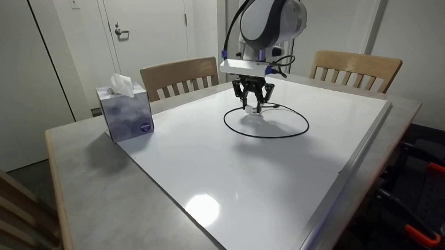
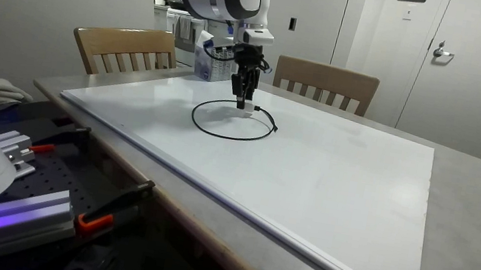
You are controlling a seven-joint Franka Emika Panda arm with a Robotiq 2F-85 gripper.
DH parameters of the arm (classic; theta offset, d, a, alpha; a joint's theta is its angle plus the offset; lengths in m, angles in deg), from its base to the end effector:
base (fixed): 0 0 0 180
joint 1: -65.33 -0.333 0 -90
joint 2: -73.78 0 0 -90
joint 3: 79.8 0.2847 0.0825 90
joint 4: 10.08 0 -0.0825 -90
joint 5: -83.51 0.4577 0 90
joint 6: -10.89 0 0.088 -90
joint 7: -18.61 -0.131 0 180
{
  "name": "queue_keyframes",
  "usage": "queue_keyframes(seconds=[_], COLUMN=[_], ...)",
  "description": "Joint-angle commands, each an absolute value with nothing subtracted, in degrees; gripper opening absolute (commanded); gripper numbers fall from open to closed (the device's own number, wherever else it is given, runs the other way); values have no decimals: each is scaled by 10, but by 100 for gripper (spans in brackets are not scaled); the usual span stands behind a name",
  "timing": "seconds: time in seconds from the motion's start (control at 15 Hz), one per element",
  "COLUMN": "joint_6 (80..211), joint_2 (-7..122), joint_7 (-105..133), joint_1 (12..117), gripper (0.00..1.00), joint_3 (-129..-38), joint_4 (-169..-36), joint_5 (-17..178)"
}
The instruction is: Unwind the phone charger
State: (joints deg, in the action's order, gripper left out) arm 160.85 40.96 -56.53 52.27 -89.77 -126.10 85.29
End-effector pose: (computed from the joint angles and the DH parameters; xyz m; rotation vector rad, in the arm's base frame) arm 0.6236 0.0242 0.0549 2.5069 -1.8194 0.1105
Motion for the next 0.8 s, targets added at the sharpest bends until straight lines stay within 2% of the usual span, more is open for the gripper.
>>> queue_keyframes(seconds=[0.0,0.33,0.4,0.73], joint_6=[1605,1604,1604,1569], joint_2=[410,410,410,403], joint_7=[-574,-577,-577,-605], joint_1=[529,529,529,547], gripper=[53,53,28,28], joint_3=[-896,-898,-898,-906], joint_4=[-1261,-1262,-1262,-1258], joint_5=[844,843,843,858])
